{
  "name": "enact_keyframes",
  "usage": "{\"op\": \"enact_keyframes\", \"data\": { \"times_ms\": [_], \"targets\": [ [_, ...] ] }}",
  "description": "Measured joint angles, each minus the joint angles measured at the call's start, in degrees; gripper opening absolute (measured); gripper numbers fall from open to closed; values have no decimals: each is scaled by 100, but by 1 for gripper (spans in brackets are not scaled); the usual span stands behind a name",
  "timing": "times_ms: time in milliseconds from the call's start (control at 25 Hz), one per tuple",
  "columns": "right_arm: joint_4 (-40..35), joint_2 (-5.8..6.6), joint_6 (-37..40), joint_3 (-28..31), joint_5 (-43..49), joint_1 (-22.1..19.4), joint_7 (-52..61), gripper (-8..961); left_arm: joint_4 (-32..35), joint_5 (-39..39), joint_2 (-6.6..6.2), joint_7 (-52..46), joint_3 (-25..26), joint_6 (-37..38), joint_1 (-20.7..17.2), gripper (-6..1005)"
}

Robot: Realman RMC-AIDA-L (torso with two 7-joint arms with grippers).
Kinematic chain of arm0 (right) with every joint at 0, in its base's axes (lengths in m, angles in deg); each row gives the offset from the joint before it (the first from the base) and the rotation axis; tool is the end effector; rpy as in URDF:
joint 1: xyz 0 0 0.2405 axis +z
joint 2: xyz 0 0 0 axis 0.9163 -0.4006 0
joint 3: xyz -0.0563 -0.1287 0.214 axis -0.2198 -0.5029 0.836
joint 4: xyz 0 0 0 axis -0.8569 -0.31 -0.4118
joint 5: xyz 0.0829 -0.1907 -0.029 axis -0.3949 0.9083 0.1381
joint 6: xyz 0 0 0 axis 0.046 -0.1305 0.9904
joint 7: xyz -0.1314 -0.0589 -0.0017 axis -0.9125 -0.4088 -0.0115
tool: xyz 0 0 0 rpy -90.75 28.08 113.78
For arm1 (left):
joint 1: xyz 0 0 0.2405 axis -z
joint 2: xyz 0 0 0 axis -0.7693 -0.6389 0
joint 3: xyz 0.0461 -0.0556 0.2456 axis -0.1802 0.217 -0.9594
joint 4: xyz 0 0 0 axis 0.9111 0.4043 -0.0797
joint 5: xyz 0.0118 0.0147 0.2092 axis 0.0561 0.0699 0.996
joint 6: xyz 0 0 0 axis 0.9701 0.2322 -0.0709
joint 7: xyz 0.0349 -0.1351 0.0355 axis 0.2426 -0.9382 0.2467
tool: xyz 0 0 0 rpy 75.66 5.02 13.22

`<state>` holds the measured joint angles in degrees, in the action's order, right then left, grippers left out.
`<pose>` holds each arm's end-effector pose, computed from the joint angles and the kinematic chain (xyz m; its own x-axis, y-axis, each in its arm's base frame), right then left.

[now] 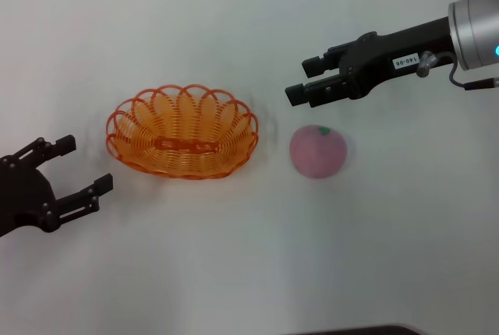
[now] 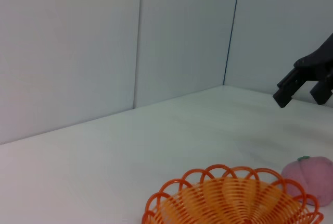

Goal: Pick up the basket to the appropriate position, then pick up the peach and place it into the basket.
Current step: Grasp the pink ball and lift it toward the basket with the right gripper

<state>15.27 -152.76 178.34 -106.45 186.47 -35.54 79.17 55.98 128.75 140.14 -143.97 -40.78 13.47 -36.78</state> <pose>0.2089 0.3470 0.0080 0.7926 -0.5571 -0.2477 -0.5886 -0.8052 -0.0726 -0.3443 0.2317 -0.0038 0.8004 0.2479 0.5458 0.4994 -0.7794 -0.3783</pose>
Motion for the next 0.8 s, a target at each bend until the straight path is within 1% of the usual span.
{"op": "enact_keyframes", "data": {
  "times_ms": [200,400,800],
  "targets": [
    [15,24,31,4,140,14,119,758,-6,0,-1,-16,7,17,5,862],
    [12,63,62,-37,465,149,491,939,-15,0,-1,-19,-11,22,11,862],
    [4,1,249,-62,1492,671,1259,955,-32,22,7,-23,-32,10,11,861]
  ]
}}
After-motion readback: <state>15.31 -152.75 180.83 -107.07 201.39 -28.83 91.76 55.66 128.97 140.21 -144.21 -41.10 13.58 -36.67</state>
